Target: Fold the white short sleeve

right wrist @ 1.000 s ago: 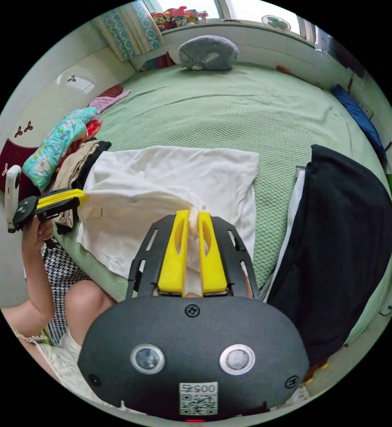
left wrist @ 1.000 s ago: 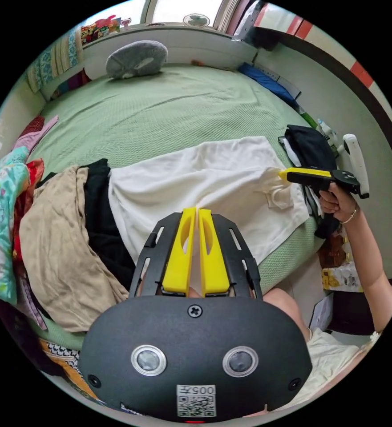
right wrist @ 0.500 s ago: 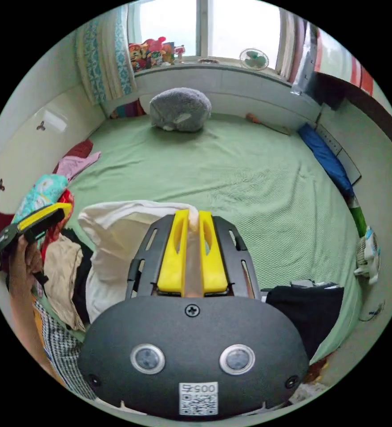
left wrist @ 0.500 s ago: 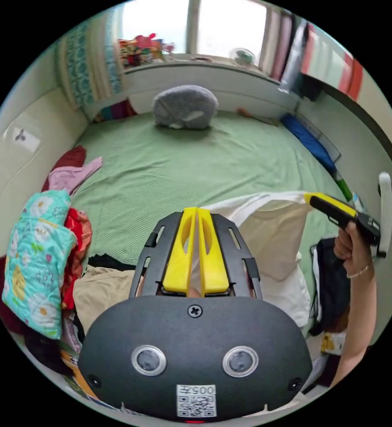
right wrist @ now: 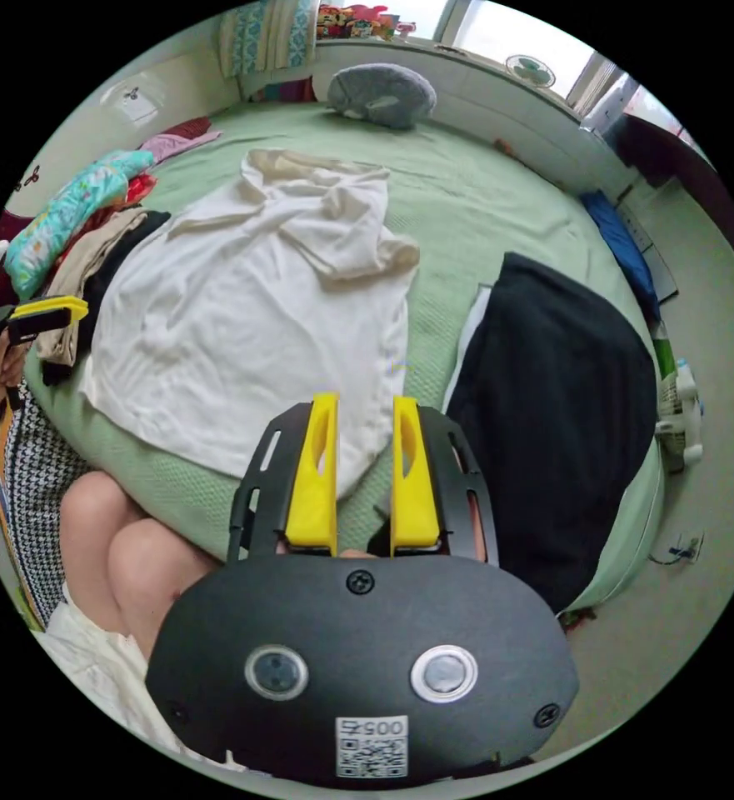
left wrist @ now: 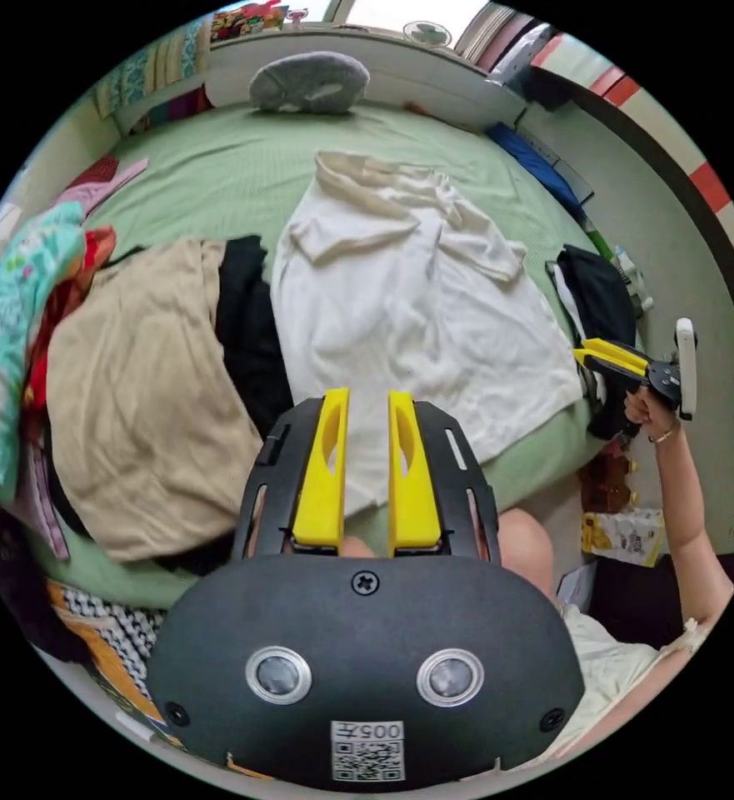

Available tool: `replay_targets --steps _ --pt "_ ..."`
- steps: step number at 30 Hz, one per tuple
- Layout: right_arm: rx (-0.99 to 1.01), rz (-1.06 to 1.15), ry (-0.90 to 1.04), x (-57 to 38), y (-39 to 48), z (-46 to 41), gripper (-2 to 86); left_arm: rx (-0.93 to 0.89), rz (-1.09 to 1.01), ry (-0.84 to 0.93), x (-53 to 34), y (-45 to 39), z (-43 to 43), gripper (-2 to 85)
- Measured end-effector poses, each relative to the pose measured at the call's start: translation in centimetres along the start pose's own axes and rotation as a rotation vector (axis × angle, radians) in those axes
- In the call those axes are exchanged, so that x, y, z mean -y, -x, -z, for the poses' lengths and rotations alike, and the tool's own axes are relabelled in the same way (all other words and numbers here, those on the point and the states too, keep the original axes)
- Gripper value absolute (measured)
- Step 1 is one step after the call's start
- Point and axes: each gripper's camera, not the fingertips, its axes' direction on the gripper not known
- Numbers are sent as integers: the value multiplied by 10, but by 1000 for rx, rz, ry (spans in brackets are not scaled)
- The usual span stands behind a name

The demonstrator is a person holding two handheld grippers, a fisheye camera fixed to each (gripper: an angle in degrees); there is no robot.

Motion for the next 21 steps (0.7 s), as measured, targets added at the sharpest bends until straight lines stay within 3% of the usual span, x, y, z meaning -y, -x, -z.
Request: replay_targets --steps 11,15,21 --pt "14 -158 63 -28 -1 -39 67 122 122 46 -59 -6 -48 113" --pt "39 -121 19 -35 8 -30 4 139 79 71 -64 -18 -43 38" --pt "146 -76 -77 -70 4 27 -11 110 20 -8 -90 -34 17 19"
